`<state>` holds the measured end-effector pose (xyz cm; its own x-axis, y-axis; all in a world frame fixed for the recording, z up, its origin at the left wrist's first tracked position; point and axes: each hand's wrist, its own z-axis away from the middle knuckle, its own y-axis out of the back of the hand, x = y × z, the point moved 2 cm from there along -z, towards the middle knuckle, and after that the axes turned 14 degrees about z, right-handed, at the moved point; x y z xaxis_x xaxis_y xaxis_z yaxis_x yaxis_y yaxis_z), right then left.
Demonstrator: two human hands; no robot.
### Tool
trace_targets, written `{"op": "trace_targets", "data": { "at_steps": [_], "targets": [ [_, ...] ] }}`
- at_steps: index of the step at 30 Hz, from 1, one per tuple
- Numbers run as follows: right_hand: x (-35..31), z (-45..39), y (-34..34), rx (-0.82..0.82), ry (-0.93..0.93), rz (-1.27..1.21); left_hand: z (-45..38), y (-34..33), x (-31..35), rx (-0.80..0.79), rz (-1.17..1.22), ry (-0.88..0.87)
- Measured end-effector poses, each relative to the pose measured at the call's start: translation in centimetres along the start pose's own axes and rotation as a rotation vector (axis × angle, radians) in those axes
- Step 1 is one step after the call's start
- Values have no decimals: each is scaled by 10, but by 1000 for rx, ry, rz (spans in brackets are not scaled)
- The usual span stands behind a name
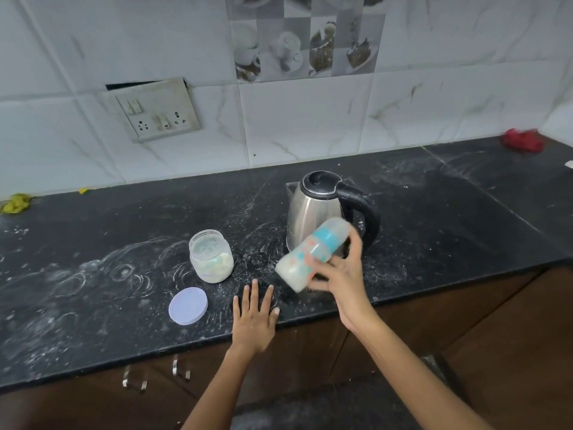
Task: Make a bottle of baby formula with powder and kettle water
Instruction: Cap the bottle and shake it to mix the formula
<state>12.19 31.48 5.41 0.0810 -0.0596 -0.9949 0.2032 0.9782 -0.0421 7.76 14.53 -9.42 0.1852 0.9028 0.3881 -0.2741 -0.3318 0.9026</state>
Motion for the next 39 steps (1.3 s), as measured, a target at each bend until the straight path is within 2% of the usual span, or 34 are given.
{"op": "trace_targets", "data": {
  "at_steps": [2,4,5,8,9,13,18,22,27,32,35,37,39],
  "targets": [
    [-2,-2,-1,-29,-41,17,-1,1,0,-4,25,-9],
    [4,6,-9,-214,-59,188,-1,-1,-1,-10,68,6],
    [3,11,-12,-241,-48,203,-1,0,-2,-11,65,-5],
    [-2,1,-4,-16,-19,0,3,10,3,8,51,-14],
    [-5,-2,-2,6,-28,-32,2,5,3,11,58,-43],
    [-4,7,-6,-249,-50,88,6,9,4,24,34,-24],
    [-14,2,3,-379,-34,-275,4,6,1,48,45,-34],
    [-22,-4,9,-433,2,-337,4,6,2,39,55,-30],
    [-26,-5,13,-373,-60,-355,4,5,0,43,28,-30],
    [-28,-4,9,-221,-262,-322,5,6,1,42,50,-33],
    [-23,-2,10,-213,-351,-278,5,7,1,41,44,-28],
    [-22,-1,11,-235,-355,-276,5,7,2,38,39,-26],
    [-24,-1,12,-257,-322,-165,5,7,1,35,36,-25]
  ]
}}
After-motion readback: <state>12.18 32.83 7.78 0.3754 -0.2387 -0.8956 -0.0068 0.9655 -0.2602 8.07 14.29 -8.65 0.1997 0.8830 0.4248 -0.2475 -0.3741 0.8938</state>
